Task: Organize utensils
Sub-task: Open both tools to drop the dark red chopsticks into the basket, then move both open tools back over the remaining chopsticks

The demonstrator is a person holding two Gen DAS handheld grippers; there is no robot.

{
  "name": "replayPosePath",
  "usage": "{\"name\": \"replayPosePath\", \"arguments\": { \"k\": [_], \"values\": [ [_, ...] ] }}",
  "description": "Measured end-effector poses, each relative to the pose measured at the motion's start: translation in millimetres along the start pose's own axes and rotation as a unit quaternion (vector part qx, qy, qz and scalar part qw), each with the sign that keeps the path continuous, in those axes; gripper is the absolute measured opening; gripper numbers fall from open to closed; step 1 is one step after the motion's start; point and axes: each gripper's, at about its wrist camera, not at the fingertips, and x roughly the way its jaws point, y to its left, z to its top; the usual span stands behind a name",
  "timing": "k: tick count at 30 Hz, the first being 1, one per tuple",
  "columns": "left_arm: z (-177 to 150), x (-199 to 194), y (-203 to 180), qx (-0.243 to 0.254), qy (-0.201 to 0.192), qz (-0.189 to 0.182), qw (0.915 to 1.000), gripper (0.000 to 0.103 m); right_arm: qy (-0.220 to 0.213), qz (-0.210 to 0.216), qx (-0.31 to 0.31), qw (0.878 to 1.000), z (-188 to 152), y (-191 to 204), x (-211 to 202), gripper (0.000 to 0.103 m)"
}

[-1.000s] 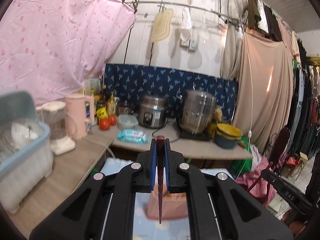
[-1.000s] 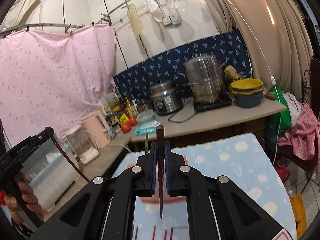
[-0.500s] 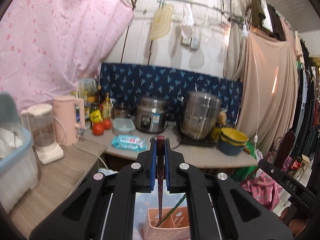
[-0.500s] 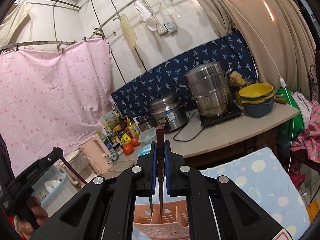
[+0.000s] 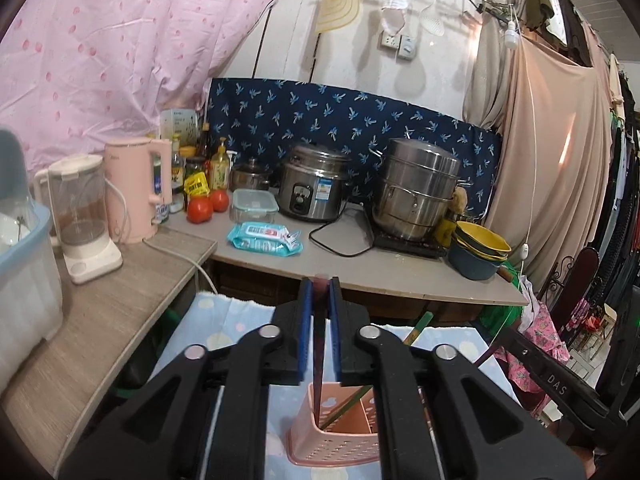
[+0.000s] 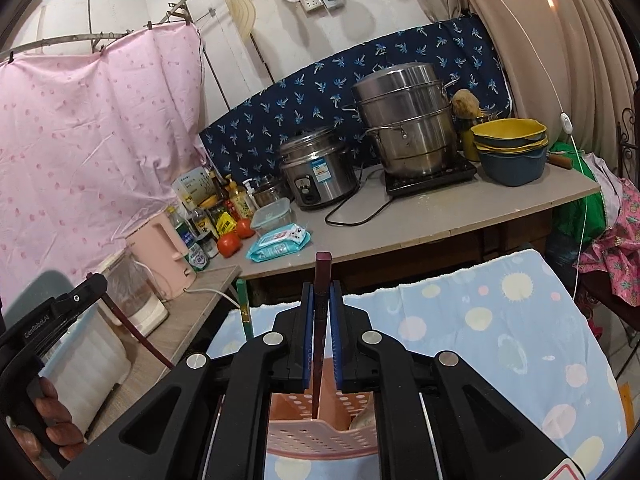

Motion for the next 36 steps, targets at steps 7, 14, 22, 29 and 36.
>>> {"name": "replayPosePath", "arguments": {
  "k": [7, 14, 22, 29, 36],
  "values": [
    [-8.1, -11.7, 2.0, 0.002, -0.004, 0.019, 0.9998, 0.056, -0.014, -0.01, -0.006, 1.0, -5.2, 1.3, -11.5, 0.032],
    [-23.0, -27.4, 3.5, 0.003, 0.009, 0.019, 0.9998, 0.056, -0.009, -0.007, -0.014, 1.0, -18.3, 3.5, -32.3, 0.032],
    [-60.8, -61.5, 6.0, 0.014, 0.032, 0.027, 0.999, 0.056, 0.014, -0.008, -0.032, 0.999, -58.3, 6.9, -68.2, 0.033],
    [-114.8, -89.3, 15.7, 0.01, 0.073, 0.038, 0.9966, 0.056, 0.054, -0.023, -0.044, 0.997, -117.5, 0.0, -102.8, 0.033],
    [-185.0, -115.8, 23.7, 0.016, 0.134, 0.05, 0.9895, 0.056, 0.098, -0.066, -0.067, 0.991, -182.4, -10.7, -137.5, 0.033]
  ]
}}
